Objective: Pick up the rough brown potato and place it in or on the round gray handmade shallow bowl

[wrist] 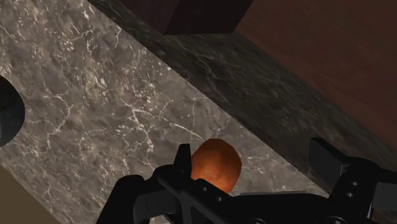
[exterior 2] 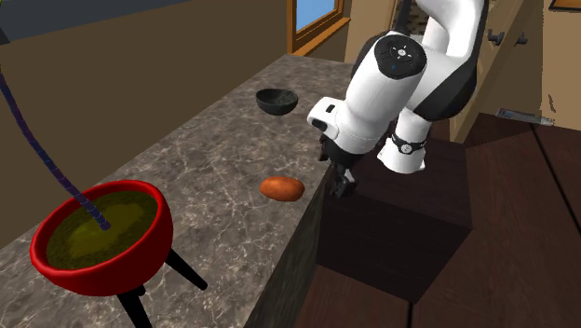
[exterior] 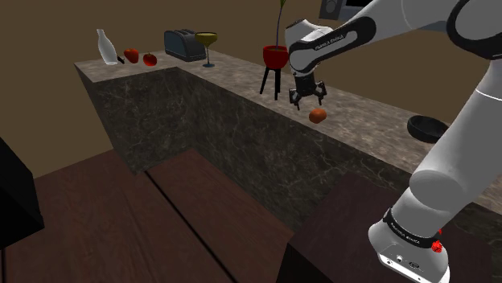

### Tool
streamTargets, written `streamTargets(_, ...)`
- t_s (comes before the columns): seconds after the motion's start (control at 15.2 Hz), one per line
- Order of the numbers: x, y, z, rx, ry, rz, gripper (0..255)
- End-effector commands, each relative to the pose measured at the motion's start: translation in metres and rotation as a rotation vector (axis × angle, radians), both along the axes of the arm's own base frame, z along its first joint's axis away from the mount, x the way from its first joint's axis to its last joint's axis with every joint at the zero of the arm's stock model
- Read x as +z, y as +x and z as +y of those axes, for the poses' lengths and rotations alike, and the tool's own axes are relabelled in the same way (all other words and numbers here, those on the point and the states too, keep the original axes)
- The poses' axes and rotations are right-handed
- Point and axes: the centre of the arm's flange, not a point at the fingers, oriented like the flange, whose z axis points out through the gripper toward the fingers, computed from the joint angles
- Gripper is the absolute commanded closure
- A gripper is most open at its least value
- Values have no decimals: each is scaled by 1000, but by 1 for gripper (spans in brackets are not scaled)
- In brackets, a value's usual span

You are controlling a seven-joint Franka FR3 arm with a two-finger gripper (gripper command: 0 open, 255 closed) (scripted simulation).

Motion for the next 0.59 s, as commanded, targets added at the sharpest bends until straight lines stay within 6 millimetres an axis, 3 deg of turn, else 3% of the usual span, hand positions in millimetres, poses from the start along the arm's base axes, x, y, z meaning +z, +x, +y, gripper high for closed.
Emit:
streamTargets(0.0, -16, 11, -21, -70, -25, 11, 0)
streamTargets(0.33, -50, 29, -78, -234, -81, 39, 0)
streamTargets(0.53, -64, 23, -82, -234, -81, 39, 0)
